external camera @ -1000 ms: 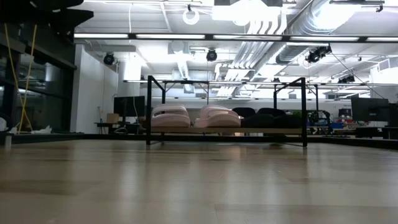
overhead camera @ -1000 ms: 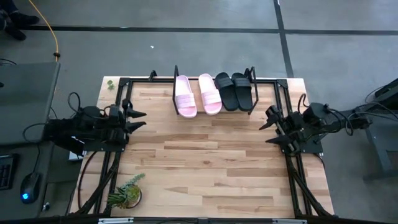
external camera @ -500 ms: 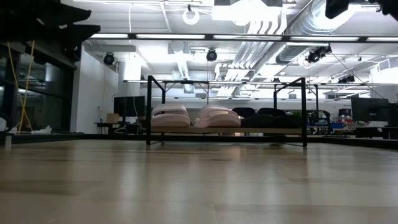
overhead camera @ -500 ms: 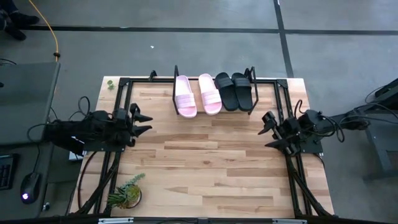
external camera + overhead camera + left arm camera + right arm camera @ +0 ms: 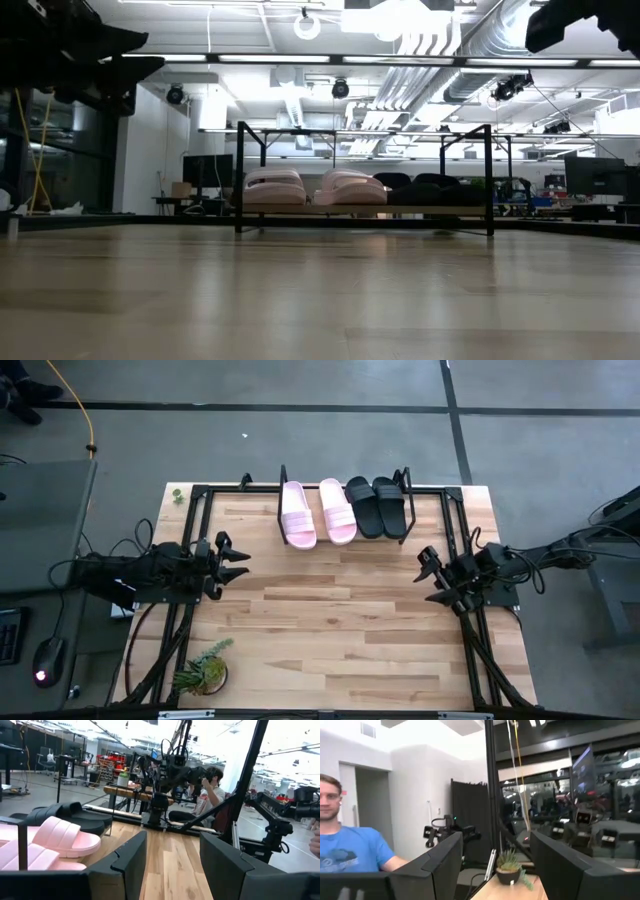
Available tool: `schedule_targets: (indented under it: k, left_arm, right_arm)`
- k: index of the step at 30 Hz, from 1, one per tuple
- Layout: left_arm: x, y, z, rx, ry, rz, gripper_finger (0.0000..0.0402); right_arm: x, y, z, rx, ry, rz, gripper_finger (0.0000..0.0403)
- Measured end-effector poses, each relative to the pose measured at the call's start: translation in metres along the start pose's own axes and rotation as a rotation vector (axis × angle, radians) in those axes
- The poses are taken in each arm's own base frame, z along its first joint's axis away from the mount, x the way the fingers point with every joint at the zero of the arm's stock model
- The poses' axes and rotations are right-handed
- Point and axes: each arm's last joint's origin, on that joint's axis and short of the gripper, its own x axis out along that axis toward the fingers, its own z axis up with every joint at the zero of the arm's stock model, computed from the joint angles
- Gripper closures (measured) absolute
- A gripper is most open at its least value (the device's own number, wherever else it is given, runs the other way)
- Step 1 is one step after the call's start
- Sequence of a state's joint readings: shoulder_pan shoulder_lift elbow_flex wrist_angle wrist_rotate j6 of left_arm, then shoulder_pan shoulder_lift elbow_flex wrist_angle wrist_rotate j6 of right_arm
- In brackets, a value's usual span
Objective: Pick and place slides into the shelf
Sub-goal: Return to Home Position
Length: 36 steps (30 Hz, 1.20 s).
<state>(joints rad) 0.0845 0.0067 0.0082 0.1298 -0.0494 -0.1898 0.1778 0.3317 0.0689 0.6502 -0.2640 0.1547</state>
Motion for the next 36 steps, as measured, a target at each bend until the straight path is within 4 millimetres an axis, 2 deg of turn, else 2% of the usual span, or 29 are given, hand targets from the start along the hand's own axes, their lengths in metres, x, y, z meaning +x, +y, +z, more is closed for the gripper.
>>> schedule_targets:
  k: [14,20,33,36]
  left_arm:
    - [0.0,0.0,-0.003,0.022,0.034,-0.009,0.0234]
    - [0.0,0.0,-0.003,0.025,0.03,-0.01,0.0234]
    - [0.0,0.0,-0.004,0.027,0.045,-0.007,0.0234]
    - [0.0,0.0,-0.004,0.027,0.046,-0.008,0.0234]
  right_arm:
    - [0.0,0.0,-0.009,0.025,0.094,0.019,0.0179]
    - [-0.002,0.0,-0.007,0.011,0.078,0.019,0.0179]
    - [-0.025,0.005,-0.001,0.028,0.066,-0.003,0.0179]
    - [-0.025,0.005,-0.003,0.021,0.09,0.004,0.0179]
